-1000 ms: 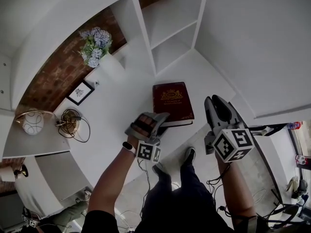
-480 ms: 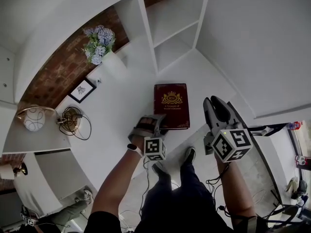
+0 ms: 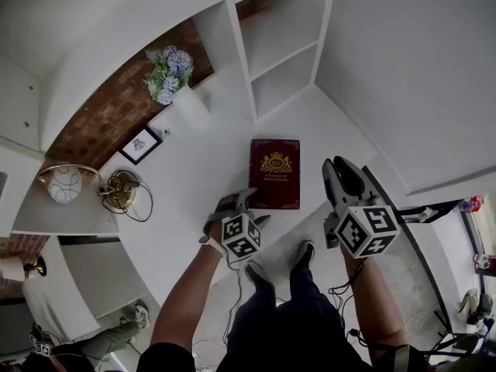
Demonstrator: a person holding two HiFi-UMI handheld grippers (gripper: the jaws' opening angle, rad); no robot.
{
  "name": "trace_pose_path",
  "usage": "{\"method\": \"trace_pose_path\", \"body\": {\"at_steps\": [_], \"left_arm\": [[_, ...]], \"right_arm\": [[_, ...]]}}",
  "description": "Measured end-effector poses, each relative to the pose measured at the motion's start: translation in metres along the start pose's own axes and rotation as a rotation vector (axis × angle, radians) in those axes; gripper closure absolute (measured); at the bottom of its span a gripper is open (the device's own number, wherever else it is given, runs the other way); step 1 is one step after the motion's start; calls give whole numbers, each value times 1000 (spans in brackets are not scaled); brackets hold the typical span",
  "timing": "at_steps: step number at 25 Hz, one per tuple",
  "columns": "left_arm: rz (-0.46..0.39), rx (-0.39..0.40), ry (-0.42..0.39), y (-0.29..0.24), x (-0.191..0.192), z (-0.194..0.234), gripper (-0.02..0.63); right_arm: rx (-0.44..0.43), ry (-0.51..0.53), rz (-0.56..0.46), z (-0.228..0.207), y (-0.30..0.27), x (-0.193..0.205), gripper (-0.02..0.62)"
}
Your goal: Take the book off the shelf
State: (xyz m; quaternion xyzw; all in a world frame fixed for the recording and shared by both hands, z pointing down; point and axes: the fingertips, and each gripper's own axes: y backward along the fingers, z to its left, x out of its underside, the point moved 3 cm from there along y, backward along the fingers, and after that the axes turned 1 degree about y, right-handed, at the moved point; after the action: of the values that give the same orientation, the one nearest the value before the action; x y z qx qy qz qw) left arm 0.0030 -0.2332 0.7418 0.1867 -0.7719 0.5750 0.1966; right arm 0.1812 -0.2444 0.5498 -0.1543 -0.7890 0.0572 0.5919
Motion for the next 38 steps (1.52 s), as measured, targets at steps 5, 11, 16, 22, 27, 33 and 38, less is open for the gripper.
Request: {"method": "trace_pose_path", "body": {"at_steps": [5, 11, 16, 22, 27, 33, 38], "left_arm": [[-225, -96, 313, 65, -27, 37, 278], [-593, -266, 628, 164, -91, 112, 499], [-711, -478, 702, 241, -112, 139, 543], [-774, -635, 711, 309, -119, 149, 543], [-796, -693, 715, 344, -115, 155, 541], [-827, -725, 718, 368, -104, 164, 540], [-842, -720, 682, 374, -97, 168, 534]], "right_arm": [[-19, 32, -15, 16, 3, -15, 509], [-37, 52, -52, 38, 5, -43, 549], [-57, 106, -117, 63, 13, -81, 552], [-63, 253, -239, 100, 27, -133, 551], [-67, 317, -313, 121, 42, -160, 554], [-54, 359, -372, 132, 49, -178, 554], [-17, 395, -401, 120, 41, -173, 554]]}}
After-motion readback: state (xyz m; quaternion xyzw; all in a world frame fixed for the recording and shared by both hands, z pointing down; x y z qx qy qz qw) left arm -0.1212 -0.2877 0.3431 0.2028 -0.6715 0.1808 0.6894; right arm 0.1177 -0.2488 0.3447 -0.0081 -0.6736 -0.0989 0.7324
